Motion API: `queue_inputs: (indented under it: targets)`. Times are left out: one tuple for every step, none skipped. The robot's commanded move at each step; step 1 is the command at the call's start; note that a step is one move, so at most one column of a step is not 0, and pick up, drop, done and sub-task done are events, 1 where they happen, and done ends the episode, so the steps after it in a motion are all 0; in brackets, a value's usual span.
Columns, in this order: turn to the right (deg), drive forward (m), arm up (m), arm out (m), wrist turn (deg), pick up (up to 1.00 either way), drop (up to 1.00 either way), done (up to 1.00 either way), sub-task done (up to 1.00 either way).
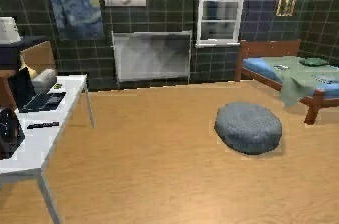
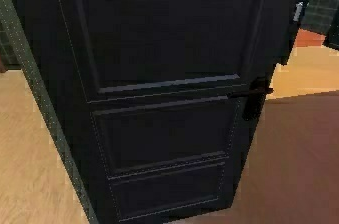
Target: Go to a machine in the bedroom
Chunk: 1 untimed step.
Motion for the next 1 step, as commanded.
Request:
queue_inputs:
  targets:
    - [0.0,0.60,0.00,0.00,0.0,0.00,0.00,0.00,0.00]
